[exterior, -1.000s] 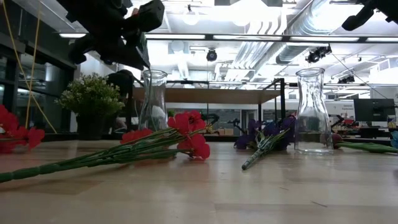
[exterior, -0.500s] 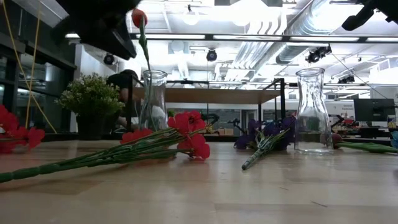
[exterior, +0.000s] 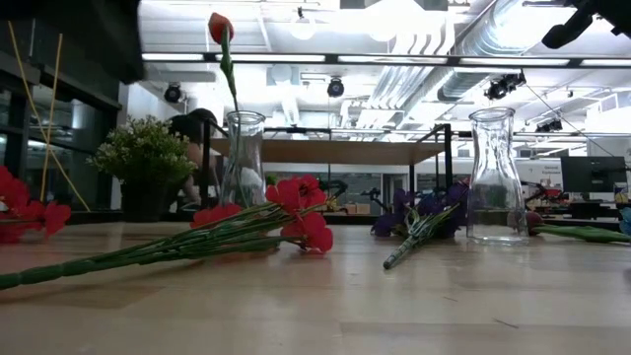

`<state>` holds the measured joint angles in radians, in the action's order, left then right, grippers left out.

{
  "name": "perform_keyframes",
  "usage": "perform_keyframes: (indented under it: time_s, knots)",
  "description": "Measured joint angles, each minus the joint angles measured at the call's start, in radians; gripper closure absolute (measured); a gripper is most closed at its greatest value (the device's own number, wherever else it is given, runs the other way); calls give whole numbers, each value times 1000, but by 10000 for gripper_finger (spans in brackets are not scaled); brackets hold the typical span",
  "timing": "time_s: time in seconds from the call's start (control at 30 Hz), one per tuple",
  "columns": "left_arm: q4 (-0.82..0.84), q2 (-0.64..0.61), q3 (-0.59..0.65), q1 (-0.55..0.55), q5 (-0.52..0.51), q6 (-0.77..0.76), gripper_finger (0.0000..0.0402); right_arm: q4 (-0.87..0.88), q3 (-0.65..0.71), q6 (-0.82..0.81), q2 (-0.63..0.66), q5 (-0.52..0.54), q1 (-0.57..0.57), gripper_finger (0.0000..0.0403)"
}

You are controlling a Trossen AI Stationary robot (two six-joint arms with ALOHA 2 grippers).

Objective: Pick and place flowers into a vace then onto a shelf
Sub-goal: Put the left orange flowers into the left transparent vase

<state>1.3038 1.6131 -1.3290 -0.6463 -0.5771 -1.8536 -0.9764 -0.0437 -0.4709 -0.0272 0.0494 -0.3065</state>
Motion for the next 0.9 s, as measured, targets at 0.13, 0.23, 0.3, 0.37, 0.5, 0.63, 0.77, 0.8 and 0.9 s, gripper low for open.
perform_keyframes:
  time_s: [0.13, 0.23, 0.3, 0.37, 0.5, 0.63, 0.77, 0.8, 0.9]
  knots:
    - [5, 0, -2, -17, 160, -115, 302, 0, 0, 0, 0, -3, 0, 391]
    - [3, 0, -2, -32, 255, -204, 302, 0, 0, 0, 0, -5, 0, 391]
    - [1, 0, -2, -48, 302, -264, 302, 0, 0, 0, 0, -7, 0, 391]
    - [0, 0, -2, -64, 336, -322, 302, 0, 0, 0, 0, -7, 0, 391]
    - [-2, 0, -2, -102, 363, -441, 302, 0, 0, 0, 0, -8, 0, 391]
    - [-24, 0, -2, -129, 392, -523, 302, 0, 0, 0, 0, -27, 0, 391]
    - [-33, 0, -2, -136, 407, -556, 302, 0, 0, 0, 0, -32, 0, 391]
    - [-35, 0, -2, -136, 407, -557, 302, 0, 0, 0, 0, -33, 0, 391]
    - [-36, 0, -2, -133, 409, -560, 302, 0, 0, -4, 0, -34, 0, 391]
